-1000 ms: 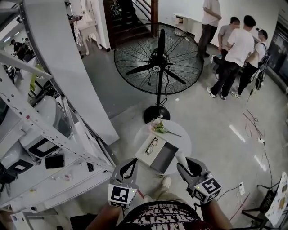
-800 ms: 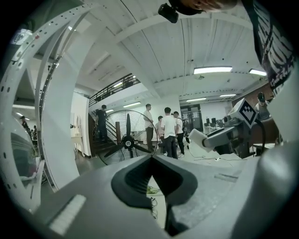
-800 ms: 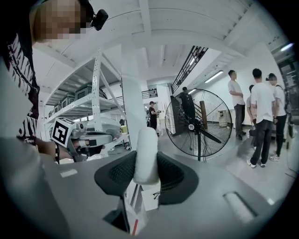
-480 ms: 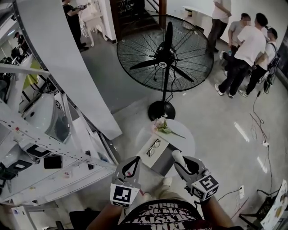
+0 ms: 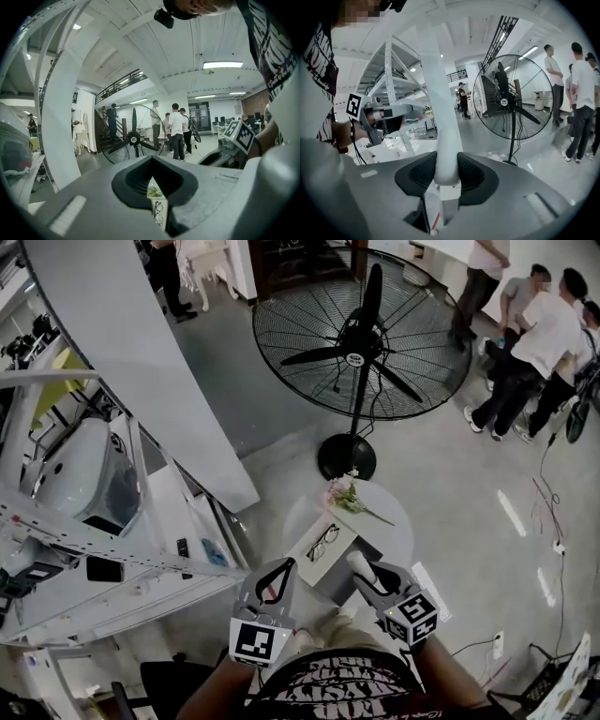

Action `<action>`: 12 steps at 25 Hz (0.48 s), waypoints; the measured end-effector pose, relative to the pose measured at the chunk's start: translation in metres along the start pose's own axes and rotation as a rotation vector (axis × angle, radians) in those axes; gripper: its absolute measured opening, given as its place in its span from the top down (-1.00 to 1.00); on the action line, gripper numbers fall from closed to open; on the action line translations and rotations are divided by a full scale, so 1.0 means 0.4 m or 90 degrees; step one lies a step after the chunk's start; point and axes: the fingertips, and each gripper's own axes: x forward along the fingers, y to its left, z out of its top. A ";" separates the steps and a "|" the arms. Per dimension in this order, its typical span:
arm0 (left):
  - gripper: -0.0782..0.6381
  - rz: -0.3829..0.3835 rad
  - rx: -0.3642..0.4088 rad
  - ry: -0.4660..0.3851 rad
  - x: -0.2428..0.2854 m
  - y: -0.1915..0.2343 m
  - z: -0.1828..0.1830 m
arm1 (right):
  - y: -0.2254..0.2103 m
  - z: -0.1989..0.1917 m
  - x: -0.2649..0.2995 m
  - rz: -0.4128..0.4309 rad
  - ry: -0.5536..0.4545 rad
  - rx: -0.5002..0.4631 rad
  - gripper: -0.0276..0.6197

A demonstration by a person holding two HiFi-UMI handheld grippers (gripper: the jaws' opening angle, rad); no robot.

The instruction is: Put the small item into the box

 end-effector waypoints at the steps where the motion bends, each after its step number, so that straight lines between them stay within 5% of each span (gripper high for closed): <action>1: 0.78 0.002 0.002 -0.003 0.007 0.001 0.004 | -0.007 -0.014 0.011 0.005 0.010 0.000 0.41; 12: 0.78 0.035 0.007 -0.003 0.038 0.020 0.015 | -0.100 -0.185 0.115 0.011 0.103 0.022 0.41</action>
